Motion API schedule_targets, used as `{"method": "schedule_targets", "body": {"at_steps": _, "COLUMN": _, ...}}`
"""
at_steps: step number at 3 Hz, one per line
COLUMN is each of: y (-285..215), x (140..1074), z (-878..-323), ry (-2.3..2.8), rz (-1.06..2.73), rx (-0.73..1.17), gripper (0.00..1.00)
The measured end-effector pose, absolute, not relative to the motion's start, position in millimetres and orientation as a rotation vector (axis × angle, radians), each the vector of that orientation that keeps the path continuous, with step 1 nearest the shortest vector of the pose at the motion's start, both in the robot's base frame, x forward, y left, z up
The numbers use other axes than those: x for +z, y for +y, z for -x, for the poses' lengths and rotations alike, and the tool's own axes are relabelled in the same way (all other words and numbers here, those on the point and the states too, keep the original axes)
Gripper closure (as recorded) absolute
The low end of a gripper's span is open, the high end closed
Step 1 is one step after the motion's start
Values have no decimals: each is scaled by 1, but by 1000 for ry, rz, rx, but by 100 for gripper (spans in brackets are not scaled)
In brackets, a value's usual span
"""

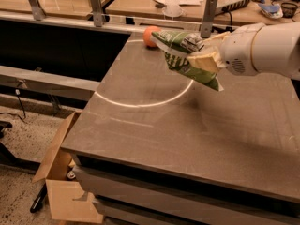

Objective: Move green jalapeno chip bag near orange

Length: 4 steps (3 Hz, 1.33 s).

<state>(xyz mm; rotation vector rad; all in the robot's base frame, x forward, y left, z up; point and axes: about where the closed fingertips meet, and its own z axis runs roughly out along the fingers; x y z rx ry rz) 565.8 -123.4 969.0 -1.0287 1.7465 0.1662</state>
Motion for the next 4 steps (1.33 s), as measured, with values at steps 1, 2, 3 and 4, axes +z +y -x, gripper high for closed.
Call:
{"method": "schedule_targets", "body": {"at_steps": 1, "y": -124, "x": 969, "z": -565, "ry": 1750, "rz": 1027, "rx": 161, "gripper": 100}}
{"method": "schedule_targets", "body": {"at_steps": 2, "y": -154, "x": 973, "z": -593, "ry": 1768, "rz": 886, "rx": 2, "gripper": 100}}
{"method": "schedule_targets", "body": {"at_steps": 3, "y": -205, "x": 984, "z": -631, "ry": 1758, "rz": 806, "rx": -191, "gripper": 100}}
{"method": "schedule_targets", "body": {"at_steps": 4, "y": -235, "x": 977, "z": -671, "ry": 1774, "rz": 734, "rx": -262, "gripper": 100}}
